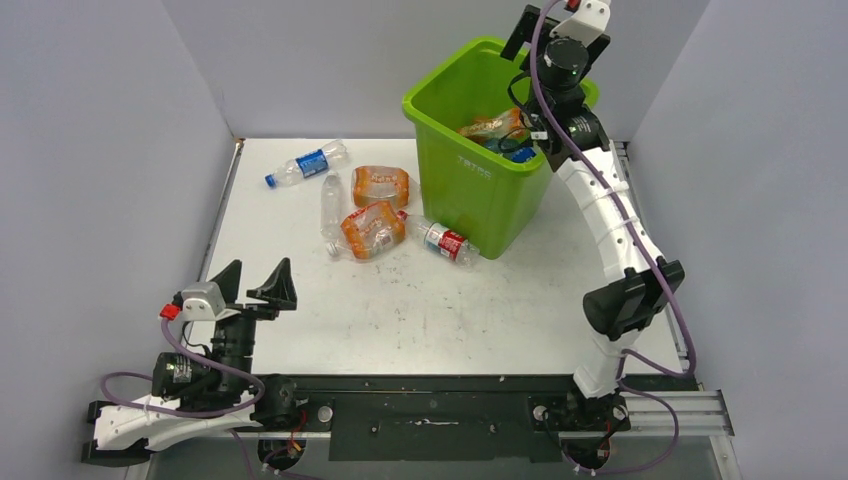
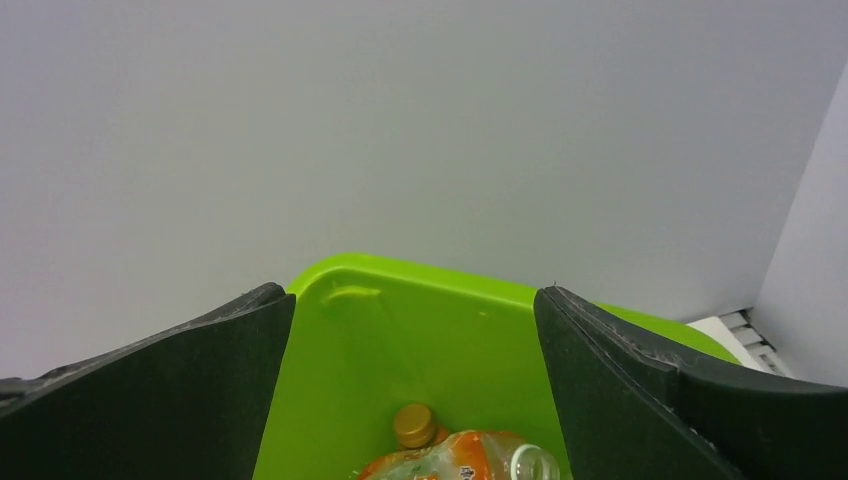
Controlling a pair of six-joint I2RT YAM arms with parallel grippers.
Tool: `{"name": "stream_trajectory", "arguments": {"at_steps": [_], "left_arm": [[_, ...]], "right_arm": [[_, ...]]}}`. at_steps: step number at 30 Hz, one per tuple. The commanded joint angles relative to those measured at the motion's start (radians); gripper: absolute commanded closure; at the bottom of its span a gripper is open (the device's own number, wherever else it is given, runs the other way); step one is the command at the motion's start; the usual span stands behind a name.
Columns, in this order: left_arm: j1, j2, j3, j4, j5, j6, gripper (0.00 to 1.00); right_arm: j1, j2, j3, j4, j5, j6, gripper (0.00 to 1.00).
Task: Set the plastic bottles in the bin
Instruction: Place the plastic bottle in the trash bin, then pick up the plastic bottle from the corner of the board.
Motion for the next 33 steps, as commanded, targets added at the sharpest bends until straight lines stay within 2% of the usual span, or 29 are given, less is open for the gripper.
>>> {"name": "stream_trajectory", "arguments": {"at_steps": [1,5,8,10,13,15,16,19,20,22,23,25,27,30,33], "left_arm": [[-0.005,0.000,0.027,0.022,-0.034,0.002,0.04],[-0.007,0.098,0.064,-0.071,-0.065,-0.084,0.04],[-0.005,0.197,0.080,-0.053,-0.150,-0.129,0.04],[0.003,0.275,0.109,-0.066,-0.155,-0.169,0.04],[0.077,0.413,0.217,-0.232,-0.086,-0.333,0.04],[0.226,0.549,0.332,-0.432,0.052,-0.506,0.04],[0.339,0.617,0.397,-0.551,0.178,-0.618,0.04],[0.784,0.833,0.577,-0.789,0.626,-0.881,0.04],[0.926,0.897,0.622,-0.819,0.768,-0.946,0.04],[1.163,1.006,0.647,-0.789,0.964,-1.091,0.04],[1.232,1.058,0.644,-0.741,1.041,-1.156,0.04],[1.320,1.154,0.631,-0.627,1.124,-1.328,0.04],[1.356,1.258,0.626,-0.505,1.148,-1.462,0.04],[1.358,1.424,0.668,-0.375,1.079,-1.602,0.04],[1.393,1.572,0.720,-0.314,0.987,-1.732,0.04]], "right_arm": [[0.043,-0.121,-0.019,0.035,-0.069,0.074,0.05],[0.170,-0.287,-0.207,0.125,-0.046,0.053,0.04],[0.245,-0.464,-0.397,0.173,-0.070,0.089,0.04],[0.280,-0.572,-0.542,0.195,-0.110,0.122,0.04],[0.306,-0.710,-0.747,0.216,-0.186,0.178,0.04],[0.310,-0.783,-0.875,0.229,-0.256,0.205,0.04],[0.310,-0.812,-0.917,0.234,-0.295,0.215,0.04],[0.315,-0.861,-0.983,0.219,-0.430,0.234,0.04],[0.316,-0.872,-0.998,0.211,-0.472,0.238,0.04],[0.325,-0.903,-1.048,0.213,-0.543,0.252,0.04],[0.329,-0.924,-1.082,0.218,-0.565,0.260,0.04],[0.334,-0.977,-1.165,0.252,-0.603,0.282,0.04],[0.338,-1.031,-1.249,0.283,-0.623,0.307,0.04],[0.343,-1.098,-1.340,0.309,-0.654,0.322,0.04],[0.348,-1.147,-1.386,0.304,-0.668,0.304,0.04]]}}
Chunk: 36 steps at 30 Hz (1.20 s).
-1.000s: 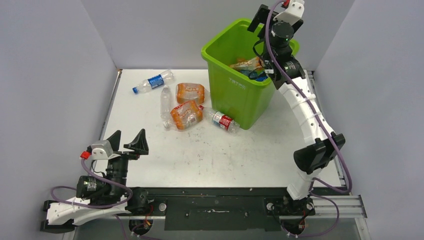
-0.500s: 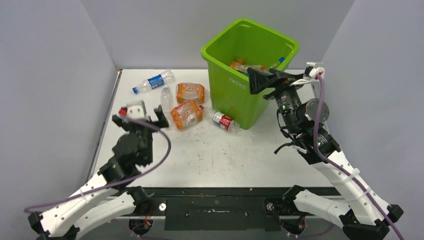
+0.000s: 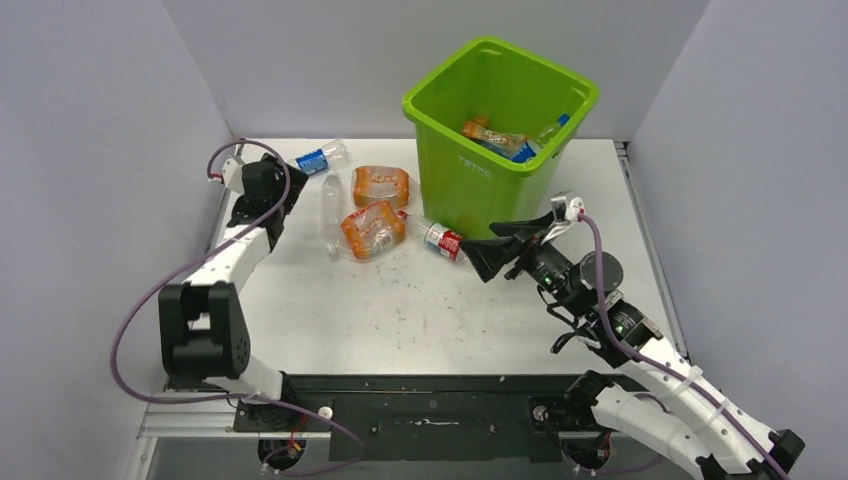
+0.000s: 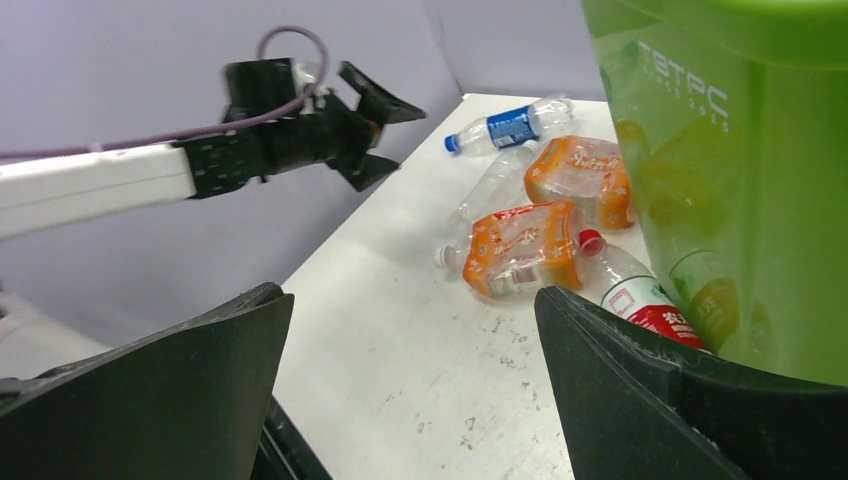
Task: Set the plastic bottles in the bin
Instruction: Pick up the plastic bottle from the corner of the board.
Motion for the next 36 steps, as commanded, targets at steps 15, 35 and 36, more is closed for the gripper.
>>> {"name": "stream_trajectory", "arguments": {"at_steps": [15,35,36], "left_arm": [[0.045,0.702,0.469,0.287,-0.075,-0.620,0.04],[0.055,1.032,0.839,0.076,-0.076,-0.619,0.25],[0.054,1.048,0.861,0.065,-0.071,-0.614,0.27]], "right_arm": [[0.023,-0.153,-0.183,0.032,-0.023,-0.023,0.04],[0.029,0.017,-0.171,0.102,-0.027,0.015,0.04],[0.030,0.018,-0.170,0.099,-0.026,0.017,0.04]]}}
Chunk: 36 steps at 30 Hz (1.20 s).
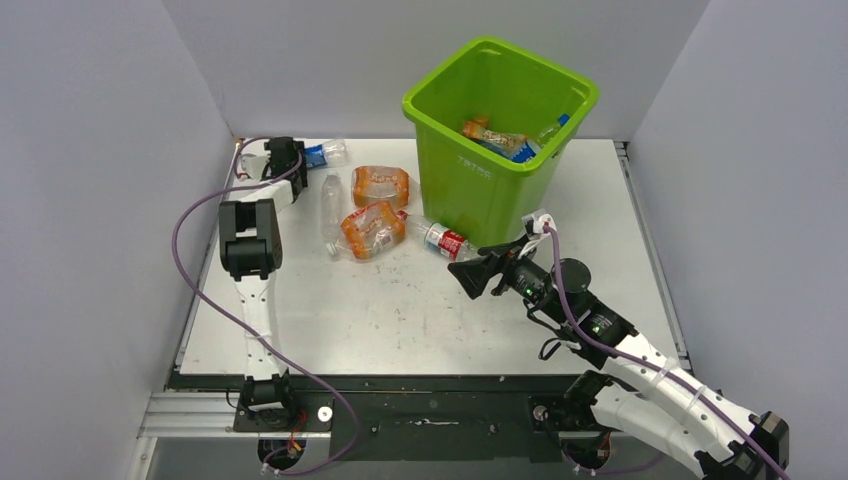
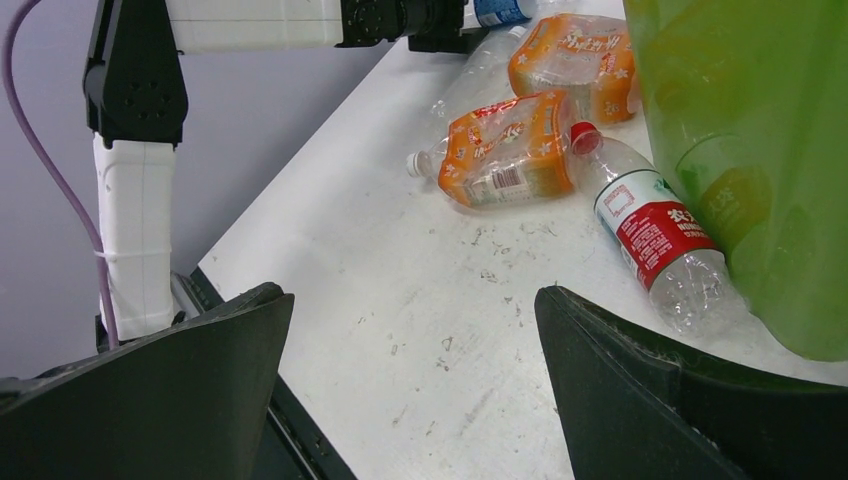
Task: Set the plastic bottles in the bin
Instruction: Pick up the plastic bottle from the corner of the board.
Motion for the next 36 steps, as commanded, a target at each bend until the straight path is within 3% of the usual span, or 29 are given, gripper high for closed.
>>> {"name": "stream_trajectory", "arguments": {"at_steps": [1,8,15,18,26,30,33,36], "left_arm": [[0.008,0.083,0.108,-0.087,0.012,0.007,0.30],[0.002,0.154,0.185,-0.090,0.040,0.021,0.51],[0.005,0.060,0.036,0.103,0.037,0.020,0.84],[0.013,-0.031,-0.048,0.189,0.040,0.025,0.92],[0.039,-0.473,-0.355,0.427,0.095,0.088,0.96],[0.044,-0.729,-0.434,0.406,0.159,0.183,0.98],[0.037,-0.896,-0.454,0.386,0.276,0.286,0.98],[-0.030,-1.037,-0.476,0.357,0.486,0.514,0.98]], "right_arm": [[0.008,0.014,0.016,0.054,0.015,0.014,0.04],[0.008,0.012,0.018,0.027,0.041,0.002,0.04],[0.008,0.012,0.028,0.019,0.043,-0.005,0.04],[0.009,0.004,0.036,0.012,0.037,-0.006,0.04],[0.012,-0.050,0.076,-0.040,0.026,-0.029,0.04],[0.016,-0.062,0.140,-0.074,0.015,-0.045,0.04],[0.018,-0.051,0.216,-0.102,-0.003,-0.066,0.04],[0.018,-0.026,0.310,-0.151,-0.016,-0.097,0.04]]}}
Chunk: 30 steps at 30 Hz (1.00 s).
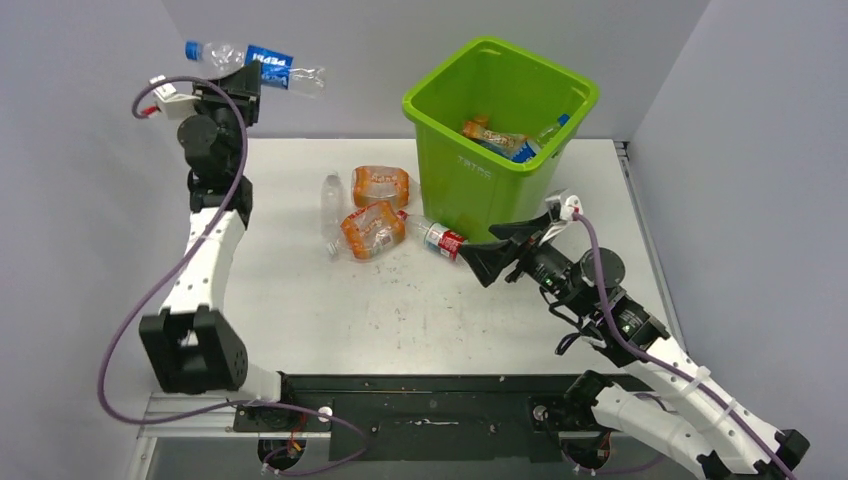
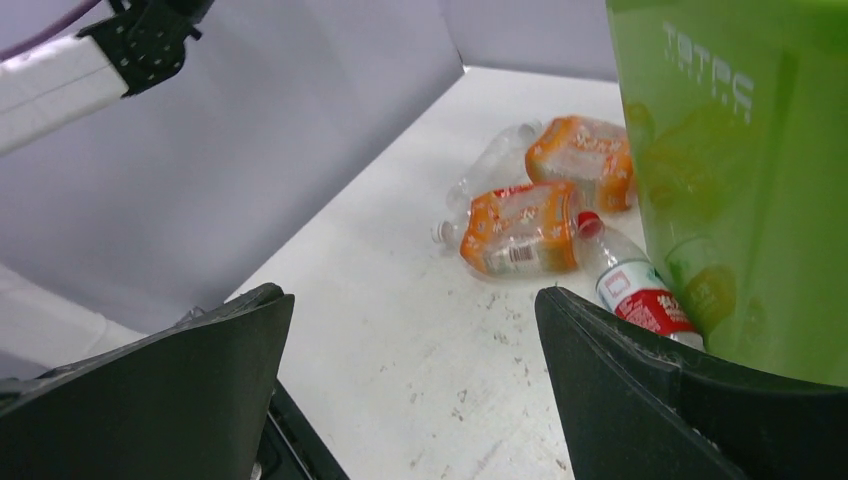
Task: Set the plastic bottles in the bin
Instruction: Pick up the plastic bottle from the corner of the board.
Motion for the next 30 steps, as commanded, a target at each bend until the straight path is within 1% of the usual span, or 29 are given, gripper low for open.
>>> {"name": "stream_trajectory", "arguments": {"at_steps": [1,3,4,7,9,10,11,12,13,16,17,19,21,23,26,28,30], "left_arm": [[-0.115,-0.223,-0.039,-0.009,0.300,0.366,0.99],[-0.214,-0.343,-0.095,-0.110,0.332,0.529,1.00],[-0.296,-0.516,-0.177,-0.187,0.407,0.722,1.00],[-0.409,-0.712,-0.302,-0.236,0.476,0.900,1.00],[-0.459,-0.804,-0.352,-0.279,0.574,0.997,0.96],[-0.475,-0.839,-0.368,-0.307,0.630,1.021,0.95],[-0.486,-0.866,-0.383,-0.327,0.679,1.036,0.95],[-0.494,-0.890,-0.406,-0.339,0.722,1.043,0.99],[-0.495,-0.906,-0.424,-0.346,0.762,1.045,1.00],[-0.497,-0.927,-0.474,-0.380,0.849,1.077,1.00],[-0.505,-0.933,-0.499,-0.383,0.857,1.093,1.00],[-0.558,-0.948,-0.546,-0.372,0.834,1.138,1.00],[-0.597,-0.950,-0.582,-0.356,0.800,1.154,1.00],[-0.607,-0.944,-0.622,-0.321,0.790,1.145,1.00],[-0.611,-0.942,-0.698,-0.209,0.775,1.099,1.00],[-0.611,-0.948,-0.736,-0.166,0.759,1.076,1.00],[-0.611,-0.957,-0.764,-0.145,0.740,1.059,1.00]], "right_arm": [[0.010,0.024,0.165,-0.026,-0.032,-0.065,0.04],[0.011,0.044,0.231,-0.037,-0.038,-0.077,0.03],[0.011,0.079,0.325,-0.059,-0.077,-0.089,0.03],[0.011,0.110,0.405,-0.089,-0.089,-0.098,0.03],[0.011,0.132,0.456,-0.108,-0.100,-0.104,0.03],[0.011,0.143,0.482,-0.117,-0.116,-0.104,0.03],[0.011,0.155,0.507,-0.121,-0.137,-0.104,0.02],[0.011,0.166,0.527,-0.119,-0.159,-0.097,0.02],[0.012,0.179,0.541,-0.115,-0.181,-0.086,0.02],[0.011,0.225,0.576,-0.108,-0.262,-0.053,0.01],[0.011,0.240,0.581,-0.104,-0.282,-0.044,0.01],[0.011,0.269,0.600,-0.109,-0.315,-0.035,0.01],[0.015,0.309,0.644,-0.160,-0.320,-0.052,0.01],[0.035,0.345,0.708,-0.234,-0.289,-0.087,0.01],[0.108,0.372,0.761,-0.320,-0.173,-0.151,0.01],[0.173,0.382,0.771,-0.367,-0.086,-0.195,0.03],[0.233,0.388,0.753,-0.371,-0.033,-0.220,0.04]]}}
